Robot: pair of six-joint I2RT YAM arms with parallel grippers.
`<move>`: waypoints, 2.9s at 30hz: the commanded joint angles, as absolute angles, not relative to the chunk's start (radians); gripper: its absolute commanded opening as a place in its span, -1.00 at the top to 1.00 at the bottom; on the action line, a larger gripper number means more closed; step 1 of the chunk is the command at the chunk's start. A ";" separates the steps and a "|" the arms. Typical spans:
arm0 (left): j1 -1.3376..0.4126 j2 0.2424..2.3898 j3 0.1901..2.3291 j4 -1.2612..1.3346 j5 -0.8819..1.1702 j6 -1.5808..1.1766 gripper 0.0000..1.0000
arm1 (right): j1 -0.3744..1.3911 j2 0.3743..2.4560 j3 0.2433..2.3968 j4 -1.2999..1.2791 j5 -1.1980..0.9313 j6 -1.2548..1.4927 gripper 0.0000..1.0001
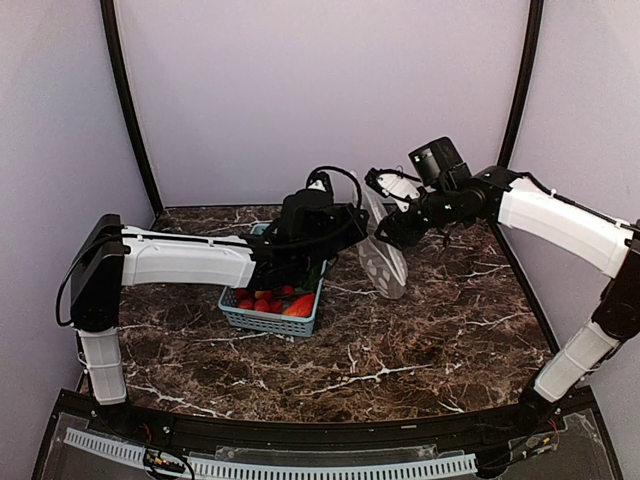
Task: Place the food in the zip-top bag and seal the zipper
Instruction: Pass from the left arm to the right
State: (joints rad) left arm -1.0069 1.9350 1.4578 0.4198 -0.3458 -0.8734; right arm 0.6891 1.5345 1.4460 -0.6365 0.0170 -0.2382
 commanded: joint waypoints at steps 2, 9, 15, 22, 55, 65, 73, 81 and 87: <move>-1.029 1.918 1.474 0.463 -0.443 -0.857 0.88 | 0.734 1.578 1.505 -0.624 0.146 -0.190 -0.36; -1.075 1.931 1.472 0.513 -0.561 -0.798 0.97 | 0.761 1.618 1.556 -0.631 0.247 -0.134 -0.36; -1.081 1.933 1.455 0.523 -0.601 -0.807 0.99 | 0.764 1.614 1.546 -0.614 0.334 -0.150 -0.51; -1.087 1.939 1.453 0.506 -0.626 -0.805 0.99 | 0.762 1.574 1.530 -0.592 0.358 -0.175 0.21; -1.086 1.976 1.474 0.515 -0.565 -0.767 0.91 | 0.699 1.524 1.484 -0.594 0.264 -0.218 1.00; -0.945 1.916 1.397 0.636 -0.102 -0.668 -0.30 | 0.463 1.545 1.526 -0.511 0.230 -0.323 1.00; -0.867 1.707 1.206 0.393 0.003 -0.565 -0.98 | 0.446 1.523 1.481 -0.476 0.070 -0.319 1.00; -0.866 1.525 1.194 -0.053 -0.436 -0.266 -0.98 | 0.452 1.575 1.263 -0.451 -0.355 -0.252 1.00; -0.865 1.584 1.314 -0.417 -0.536 -0.174 -0.98 | 0.452 1.594 1.221 -0.404 -0.453 -0.244 1.00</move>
State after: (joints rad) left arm -0.8680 1.5330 1.2472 -0.0822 -0.4446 -0.3088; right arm 0.4461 1.5986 1.2289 -0.4702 -0.3233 -0.2604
